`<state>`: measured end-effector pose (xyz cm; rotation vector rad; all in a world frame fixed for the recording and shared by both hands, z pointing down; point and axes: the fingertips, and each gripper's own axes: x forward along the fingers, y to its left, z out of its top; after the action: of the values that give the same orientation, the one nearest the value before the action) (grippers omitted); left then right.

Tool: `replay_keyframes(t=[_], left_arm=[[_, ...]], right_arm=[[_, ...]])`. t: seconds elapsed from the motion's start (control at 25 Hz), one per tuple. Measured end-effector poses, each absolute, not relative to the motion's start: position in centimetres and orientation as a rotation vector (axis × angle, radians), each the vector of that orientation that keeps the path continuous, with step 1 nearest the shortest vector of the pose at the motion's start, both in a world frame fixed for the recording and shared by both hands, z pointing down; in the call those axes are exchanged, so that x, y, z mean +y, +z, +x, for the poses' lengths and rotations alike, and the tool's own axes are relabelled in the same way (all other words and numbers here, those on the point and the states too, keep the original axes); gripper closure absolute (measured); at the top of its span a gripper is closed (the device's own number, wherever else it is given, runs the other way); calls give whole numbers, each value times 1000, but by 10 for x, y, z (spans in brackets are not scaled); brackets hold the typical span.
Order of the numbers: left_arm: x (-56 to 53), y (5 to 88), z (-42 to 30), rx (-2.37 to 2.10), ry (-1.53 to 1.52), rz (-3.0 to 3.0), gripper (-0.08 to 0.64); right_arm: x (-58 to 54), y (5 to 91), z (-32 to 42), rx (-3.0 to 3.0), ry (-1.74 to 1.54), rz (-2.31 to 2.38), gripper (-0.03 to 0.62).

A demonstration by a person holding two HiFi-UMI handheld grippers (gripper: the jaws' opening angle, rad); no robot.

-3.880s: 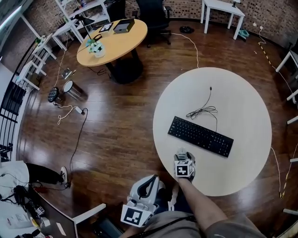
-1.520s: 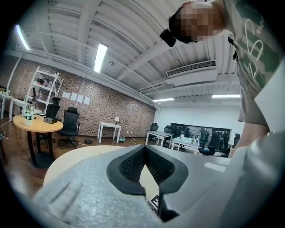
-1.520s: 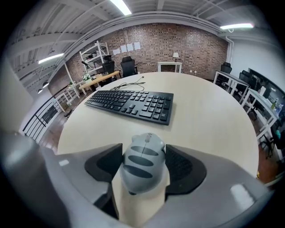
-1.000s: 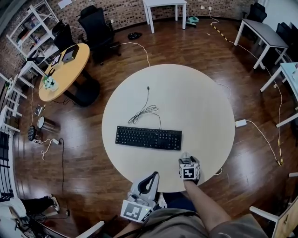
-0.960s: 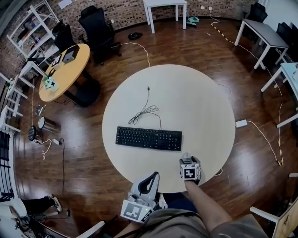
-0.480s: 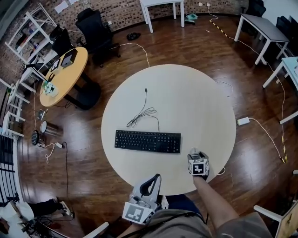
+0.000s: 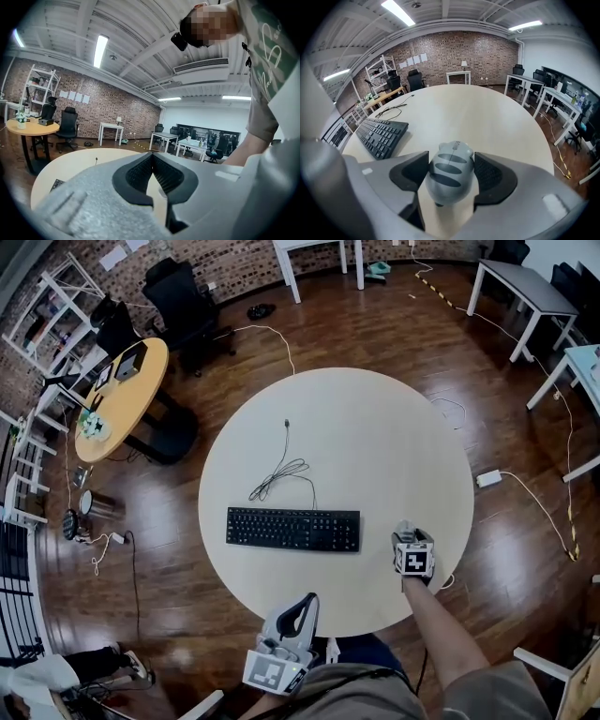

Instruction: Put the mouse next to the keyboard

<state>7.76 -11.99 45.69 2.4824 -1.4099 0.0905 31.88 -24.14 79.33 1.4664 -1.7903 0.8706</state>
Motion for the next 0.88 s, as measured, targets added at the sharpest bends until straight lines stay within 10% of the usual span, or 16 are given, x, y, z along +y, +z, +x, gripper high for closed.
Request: replay_keyframes(t=[0.88], left_arm=[[-132,457,112,-1283,59,2516,558]], right_arm=[[-293,796,404,-1751,877,1590,284]])
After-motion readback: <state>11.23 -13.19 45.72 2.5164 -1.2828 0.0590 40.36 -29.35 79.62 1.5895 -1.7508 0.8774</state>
